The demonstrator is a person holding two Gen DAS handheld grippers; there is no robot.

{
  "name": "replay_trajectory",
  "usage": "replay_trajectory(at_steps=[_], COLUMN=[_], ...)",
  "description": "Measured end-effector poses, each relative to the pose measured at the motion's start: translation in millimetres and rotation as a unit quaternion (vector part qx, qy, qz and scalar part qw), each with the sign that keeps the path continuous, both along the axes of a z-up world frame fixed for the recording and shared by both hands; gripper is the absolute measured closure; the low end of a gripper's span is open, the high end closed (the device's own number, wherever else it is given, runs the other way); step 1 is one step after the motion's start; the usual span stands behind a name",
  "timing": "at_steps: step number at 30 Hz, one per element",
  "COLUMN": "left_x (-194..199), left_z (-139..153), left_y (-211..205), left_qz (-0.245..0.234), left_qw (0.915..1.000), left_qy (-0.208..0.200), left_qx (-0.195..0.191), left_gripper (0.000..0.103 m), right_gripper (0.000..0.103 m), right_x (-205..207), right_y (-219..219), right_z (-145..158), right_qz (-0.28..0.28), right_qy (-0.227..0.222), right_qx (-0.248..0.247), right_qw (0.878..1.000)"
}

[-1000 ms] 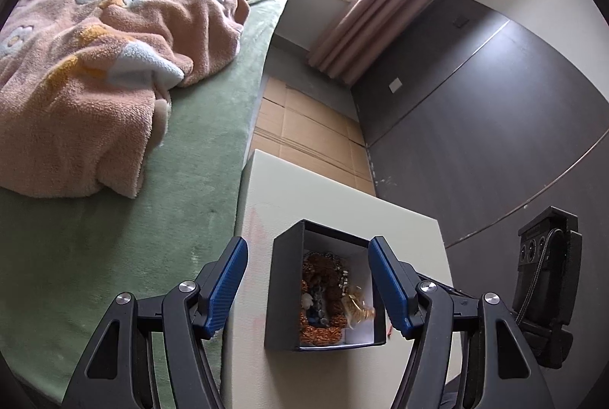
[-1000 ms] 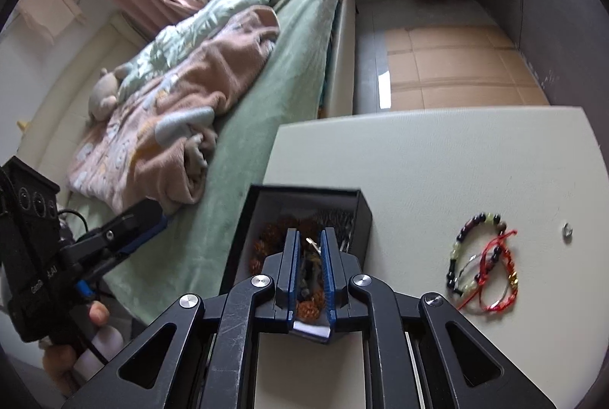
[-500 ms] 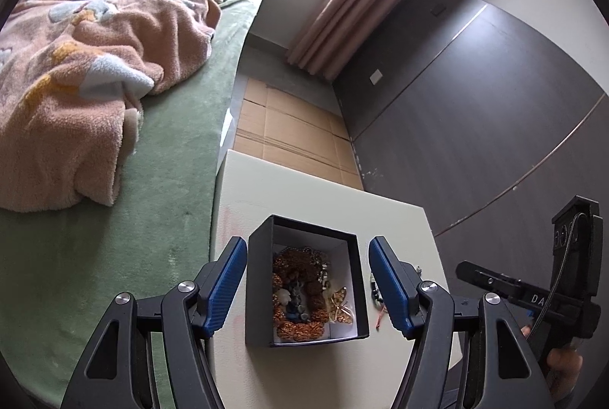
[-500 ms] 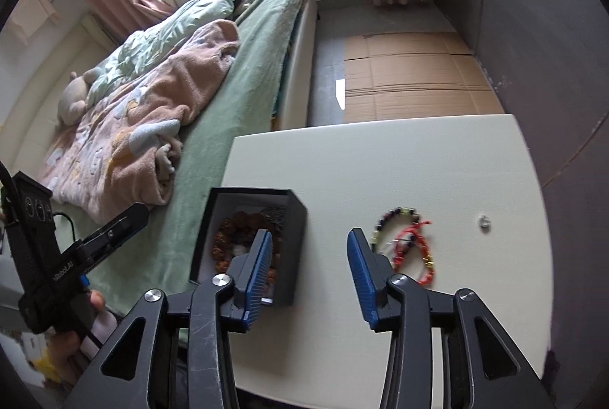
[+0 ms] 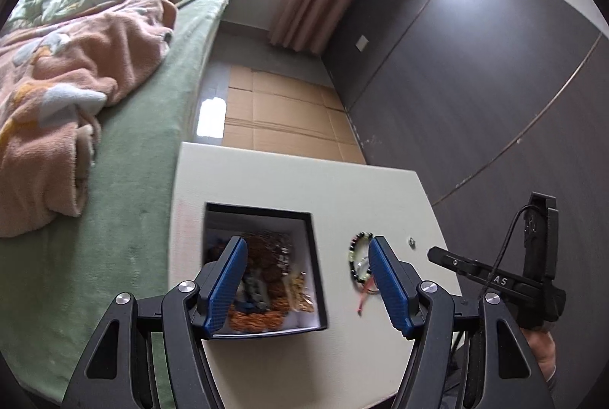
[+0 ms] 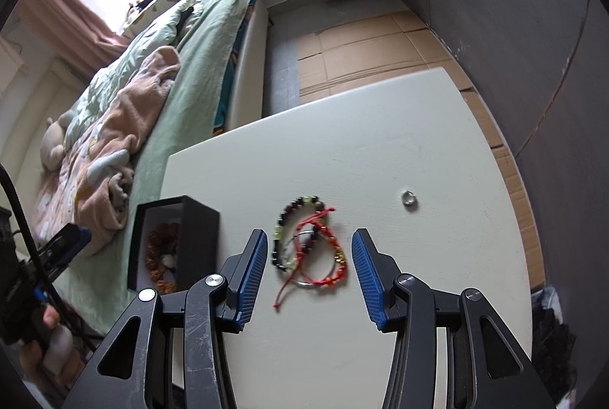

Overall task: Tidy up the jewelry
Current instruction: 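Grasp the red-string bead bracelet with the left tool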

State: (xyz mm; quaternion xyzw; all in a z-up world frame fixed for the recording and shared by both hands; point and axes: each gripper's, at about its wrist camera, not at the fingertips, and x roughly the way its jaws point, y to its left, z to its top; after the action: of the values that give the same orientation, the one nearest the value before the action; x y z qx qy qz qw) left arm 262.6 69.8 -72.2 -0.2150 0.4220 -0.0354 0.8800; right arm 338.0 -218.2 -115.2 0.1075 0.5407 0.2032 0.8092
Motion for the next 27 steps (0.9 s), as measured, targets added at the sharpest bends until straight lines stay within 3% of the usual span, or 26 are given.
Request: replay_trajectory(at_steps=[9,18,27], left_x=[37.2,83.8,109.9], left_z=[-18.6,-65.2,-95.9], left_y=[-66.0,-110.7,-132.9], left_qz=[-0.046,-0.069,-0.086], left_qw=[0.9979,0.9926,0.9857], left_qy=[0.041,0.098,0.14], left_qx=[0.018,0.015,0.035], left_gripper=[0.061,0.079,0.079], right_gripper=[0.056,0.056,0.056], right_x=[-1.5,-1.3,5.1], right_y=[-38.6,-59.3,-64.5], right_z=[-18.0,-32.4,-46.4], right_qz=[-0.04,-0.071,-0.088], right_qy=[0.02,0.048,0.072], right_qx=[0.031,0.053,0.061], right_qw=[0.999,0.995,0.992])
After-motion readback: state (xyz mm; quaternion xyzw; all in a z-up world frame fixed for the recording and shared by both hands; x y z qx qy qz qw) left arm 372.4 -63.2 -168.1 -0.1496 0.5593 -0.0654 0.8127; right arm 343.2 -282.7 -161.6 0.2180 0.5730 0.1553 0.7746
